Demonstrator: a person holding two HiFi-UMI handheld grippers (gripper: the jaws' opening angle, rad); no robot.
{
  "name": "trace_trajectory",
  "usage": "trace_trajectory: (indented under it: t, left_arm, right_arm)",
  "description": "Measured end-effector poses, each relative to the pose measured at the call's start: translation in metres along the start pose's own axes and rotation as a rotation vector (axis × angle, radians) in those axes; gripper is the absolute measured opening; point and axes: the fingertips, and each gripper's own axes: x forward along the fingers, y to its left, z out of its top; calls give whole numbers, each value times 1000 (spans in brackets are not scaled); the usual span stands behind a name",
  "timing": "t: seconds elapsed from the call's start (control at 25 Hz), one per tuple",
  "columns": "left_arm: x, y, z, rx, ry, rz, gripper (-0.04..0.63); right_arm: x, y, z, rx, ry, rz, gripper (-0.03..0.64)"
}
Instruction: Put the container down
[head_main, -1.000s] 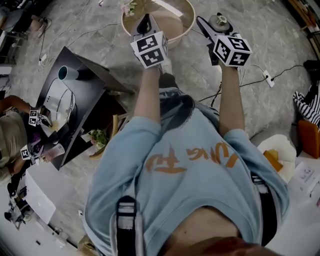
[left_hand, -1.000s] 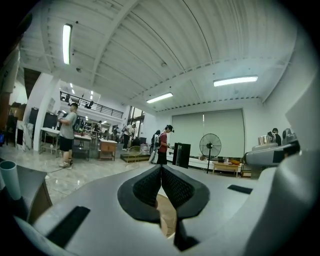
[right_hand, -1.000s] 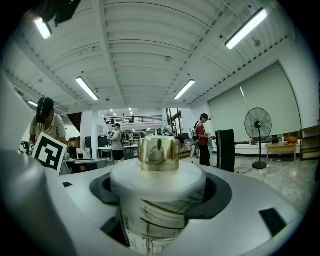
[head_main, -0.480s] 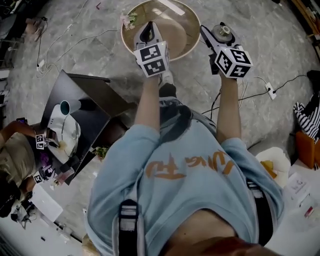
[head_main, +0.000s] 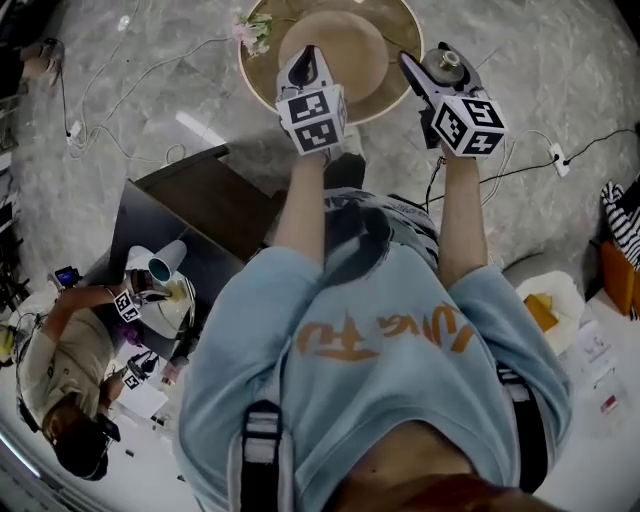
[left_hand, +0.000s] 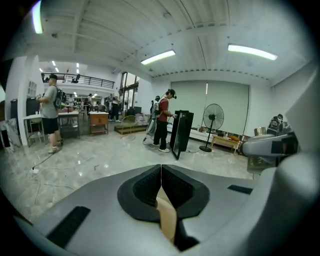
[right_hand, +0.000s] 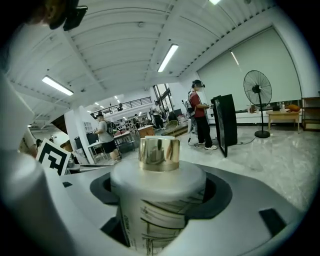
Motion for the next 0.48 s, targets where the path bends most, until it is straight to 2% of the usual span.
trace_trajectory:
  t: [0.32, 0.48]
  left_arm:
    - [58, -34, -7, -4, 77, -102, 29]
    - [76, -27, -19, -2, 102, -98, 29]
  right_arm:
    - [14, -65, 3, 16, 67, -115, 359]
    - [40, -66, -11, 3, 102, -91, 359]
